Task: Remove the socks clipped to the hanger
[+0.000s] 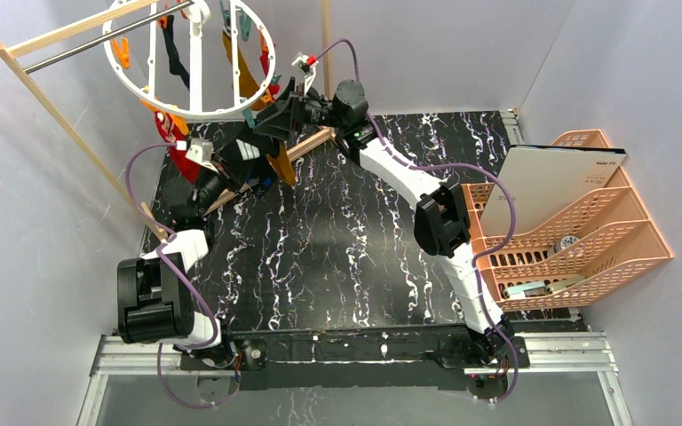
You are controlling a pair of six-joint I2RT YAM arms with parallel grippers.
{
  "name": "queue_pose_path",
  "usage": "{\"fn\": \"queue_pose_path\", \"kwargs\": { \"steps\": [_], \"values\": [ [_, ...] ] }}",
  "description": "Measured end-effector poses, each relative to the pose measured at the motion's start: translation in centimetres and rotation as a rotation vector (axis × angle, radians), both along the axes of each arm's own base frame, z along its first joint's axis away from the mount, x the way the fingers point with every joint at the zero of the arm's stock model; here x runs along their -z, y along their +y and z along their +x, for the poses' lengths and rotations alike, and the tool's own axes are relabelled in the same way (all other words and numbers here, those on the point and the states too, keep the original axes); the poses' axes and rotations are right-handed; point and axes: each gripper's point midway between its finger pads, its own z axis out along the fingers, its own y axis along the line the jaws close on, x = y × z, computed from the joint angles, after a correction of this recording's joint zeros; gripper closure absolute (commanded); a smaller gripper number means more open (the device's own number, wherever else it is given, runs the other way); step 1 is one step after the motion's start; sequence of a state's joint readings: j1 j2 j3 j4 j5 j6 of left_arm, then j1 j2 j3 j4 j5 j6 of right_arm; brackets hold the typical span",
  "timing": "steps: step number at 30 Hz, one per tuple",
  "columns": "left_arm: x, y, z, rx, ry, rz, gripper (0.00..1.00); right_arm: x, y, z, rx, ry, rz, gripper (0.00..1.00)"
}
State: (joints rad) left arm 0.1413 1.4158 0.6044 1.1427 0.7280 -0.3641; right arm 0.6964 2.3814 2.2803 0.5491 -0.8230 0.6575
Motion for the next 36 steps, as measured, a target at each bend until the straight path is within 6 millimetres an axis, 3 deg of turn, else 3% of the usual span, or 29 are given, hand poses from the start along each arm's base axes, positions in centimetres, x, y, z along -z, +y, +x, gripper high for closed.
{"fn": "queue_pose_path", "kwargs": {
  "steps": [7, 19, 28, 36],
  "values": [
    [0.0, -0.1, -0.1, 0.010, 0.005, -0.004, 1.00, 0.0, 0.9, 0.3, -0.006, 0.006, 0.020, 0.28],
    [0.2, -0.5, -0.4, 0.037, 0.021, -0.018, 1.00, -3.2, 0.9, -0.4, -0.022, -0.037, 0.121, 0.25],
    [1.4, -1.6, -0.6, 0.093, 0.070, -0.035, 1.00, -0.9, 2.4, 0.0, -0.020, 0.011, 0.123, 0.25],
    [1.5, -2.9, -1.3, 0.162, 0.096, -0.056, 1.00, -1.1, 2.6, -0.4, -0.024, 0.003, 0.134, 0.25]
  ]
}}
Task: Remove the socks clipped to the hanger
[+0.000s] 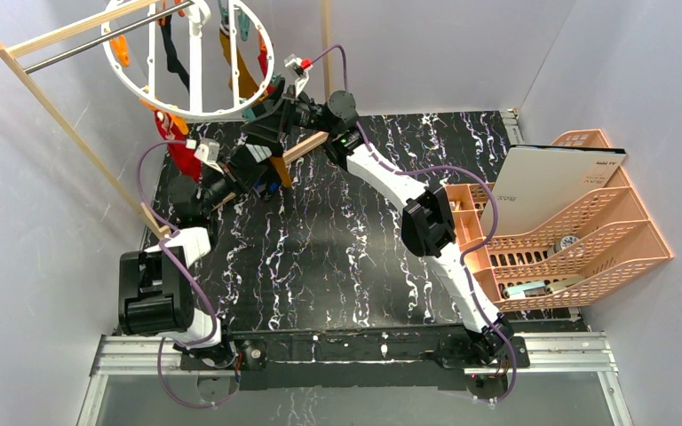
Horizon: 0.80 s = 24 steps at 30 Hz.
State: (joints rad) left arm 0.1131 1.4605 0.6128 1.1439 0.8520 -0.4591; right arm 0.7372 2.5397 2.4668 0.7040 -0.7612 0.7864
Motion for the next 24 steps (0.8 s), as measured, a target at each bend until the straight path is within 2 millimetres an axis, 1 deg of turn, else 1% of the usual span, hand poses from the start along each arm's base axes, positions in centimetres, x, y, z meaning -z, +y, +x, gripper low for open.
{"fn": "queue_pose_path", "kwargs": {
  "steps": [4, 10, 19, 24],
  "values": [
    [-0.3, -0.2, -0.4, 0.013, 0.006, -0.011, 1.00, -0.2, 0.0, 0.0, 0.002, -0.006, 0.008, 0.25],
    [-0.6, -0.5, -1.7, 0.028, 0.001, -0.016, 1.00, 0.1, 0.0, 0.2, 0.014, -0.007, 0.020, 0.25],
    [-0.6, -0.6, -1.9, 0.035, 0.006, -0.021, 1.00, -0.6, -0.3, 0.6, 0.033, -0.008, 0.056, 0.25],
    [-0.6, -0.7, -1.9, 0.037, 0.008, -0.023, 1.00, -1.0, -0.4, 0.8, 0.041, 0.002, 0.066, 0.27]
  ]
}}
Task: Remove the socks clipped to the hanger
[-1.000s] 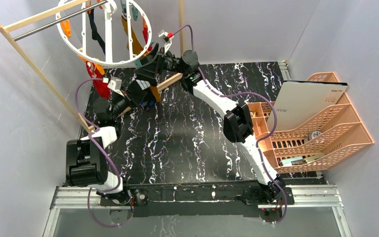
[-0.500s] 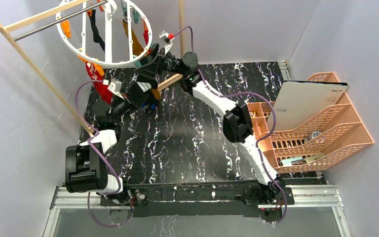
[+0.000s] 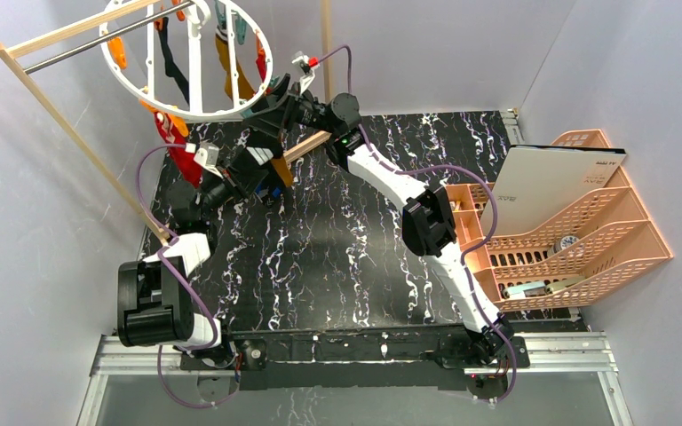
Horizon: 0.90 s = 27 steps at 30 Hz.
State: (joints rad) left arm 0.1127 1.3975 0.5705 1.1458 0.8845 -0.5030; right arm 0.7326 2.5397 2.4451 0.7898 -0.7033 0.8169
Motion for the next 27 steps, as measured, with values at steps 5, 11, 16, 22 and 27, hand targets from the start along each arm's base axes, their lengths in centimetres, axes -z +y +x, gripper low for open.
{"fn": "queue_pose_path", "kwargs": {
  "steps": [5, 11, 16, 22, 27],
  "values": [
    [0.0, 0.0, -0.1, 0.004, 0.002, -0.002, 1.00, -0.5, -0.1, 0.1, 0.005, 0.013, 0.017, 0.33],
    [0.0, -0.2, -0.1, 0.011, 0.004, -0.004, 1.00, -1.2, -0.3, 0.0, 0.001, 0.024, 0.038, 0.38],
    [0.1, -0.3, -0.2, 0.016, 0.006, -0.004, 1.00, -1.2, -0.3, 0.0, -0.004, 0.032, 0.041, 0.40],
    [0.3, -0.6, -0.3, 0.030, 0.018, -0.008, 1.00, -0.3, 0.0, 0.4, 0.001, 0.049, 0.046, 0.34],
    [0.5, -0.8, -0.3, 0.037, 0.027, -0.012, 1.00, 0.3, 0.5, 0.3, 0.002, 0.058, 0.039, 0.33]
  ]
}}
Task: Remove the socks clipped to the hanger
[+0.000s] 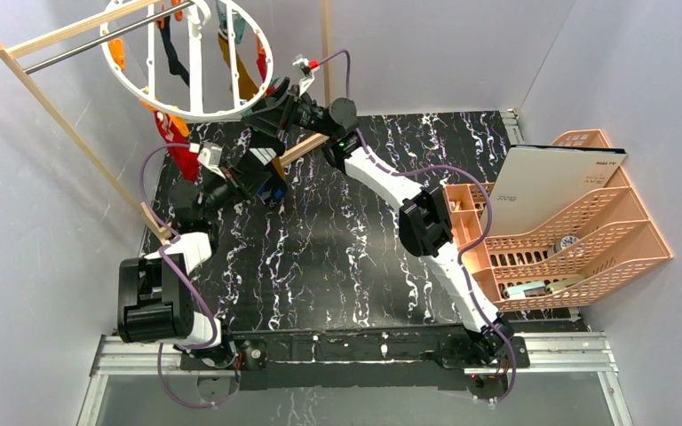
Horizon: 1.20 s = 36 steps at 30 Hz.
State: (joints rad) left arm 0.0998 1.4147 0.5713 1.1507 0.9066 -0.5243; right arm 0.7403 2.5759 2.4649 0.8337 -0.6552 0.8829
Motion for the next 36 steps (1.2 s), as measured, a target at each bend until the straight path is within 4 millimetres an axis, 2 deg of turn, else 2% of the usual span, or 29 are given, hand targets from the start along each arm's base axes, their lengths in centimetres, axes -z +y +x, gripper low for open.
{"fn": "queue_pose_path", "kwargs": {
  "steps": [19, 36],
  "values": [
    [0.0, -0.7, -0.3, 0.031, 0.008, -0.005, 1.00, 0.2, 0.7, -0.3, 0.011, 0.004, -0.005, 0.41],
    [0.3, -1.0, -0.1, 0.043, 0.019, -0.007, 1.00, 0.1, -0.5, 1.5, 0.045, 0.005, -0.002, 0.44]
  ]
}}
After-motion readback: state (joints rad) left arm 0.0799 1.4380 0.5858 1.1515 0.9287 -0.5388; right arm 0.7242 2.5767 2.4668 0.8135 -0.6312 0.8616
